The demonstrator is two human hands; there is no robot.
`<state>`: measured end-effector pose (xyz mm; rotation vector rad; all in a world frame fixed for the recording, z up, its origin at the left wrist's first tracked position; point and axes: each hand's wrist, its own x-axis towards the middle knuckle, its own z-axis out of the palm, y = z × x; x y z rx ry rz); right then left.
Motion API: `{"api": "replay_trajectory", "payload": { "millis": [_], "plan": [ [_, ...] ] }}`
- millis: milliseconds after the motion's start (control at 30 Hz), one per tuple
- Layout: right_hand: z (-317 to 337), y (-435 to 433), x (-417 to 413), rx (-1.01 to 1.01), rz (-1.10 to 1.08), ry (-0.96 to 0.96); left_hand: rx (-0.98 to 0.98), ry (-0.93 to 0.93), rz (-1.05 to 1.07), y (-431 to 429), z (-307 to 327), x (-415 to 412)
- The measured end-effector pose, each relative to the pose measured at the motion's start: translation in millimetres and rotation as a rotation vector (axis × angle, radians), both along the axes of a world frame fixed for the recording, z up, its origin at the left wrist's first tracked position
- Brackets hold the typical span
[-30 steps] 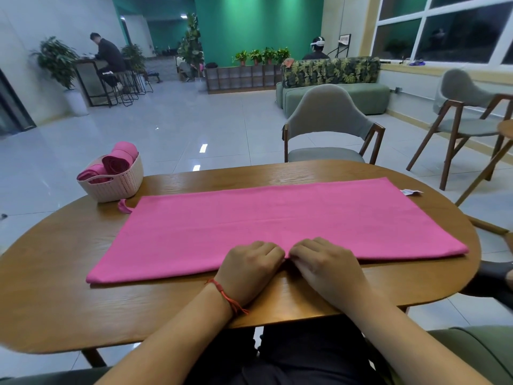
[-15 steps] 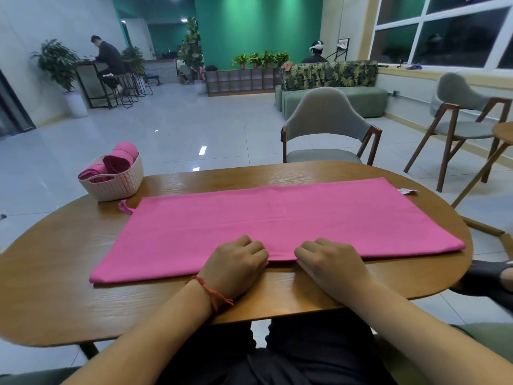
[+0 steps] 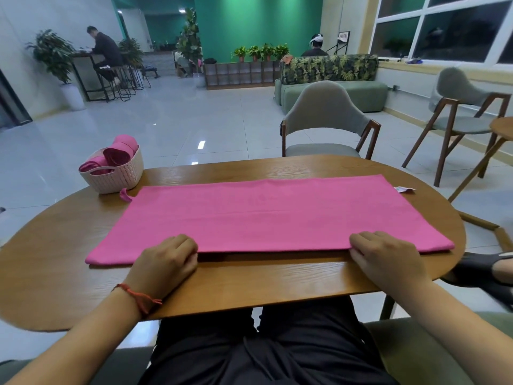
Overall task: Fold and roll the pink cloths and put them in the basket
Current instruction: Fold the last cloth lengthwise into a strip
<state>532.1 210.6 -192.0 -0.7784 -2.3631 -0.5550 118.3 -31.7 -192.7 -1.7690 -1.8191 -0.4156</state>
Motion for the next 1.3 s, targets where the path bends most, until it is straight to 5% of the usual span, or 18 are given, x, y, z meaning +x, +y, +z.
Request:
{"api": "replay_trajectory", "payload": {
  "millis": [467,733,900,1300],
  "plan": [
    [-6.5,10.4,-2.1,-0.083,-0.085,-0.040,-0.067,-0.051,0.076,-12.6,-0.6,-21.1],
    [4.8,39.4,-19.9,0.013,-0.063,0.126,0.184,-0.033,0.134,16.0,12.9,-7.8],
    [-5.9,30.0,-0.5,-0.139,-0.042,0.051,0.046,0.086,0.037,-0.2,3.8,-26.8],
    [-7.1,13.7,1.6,0.003,0.114,-0.027,-0.044,-0.037,-0.032,5.8,2.9,-0.8]
  ]
}}
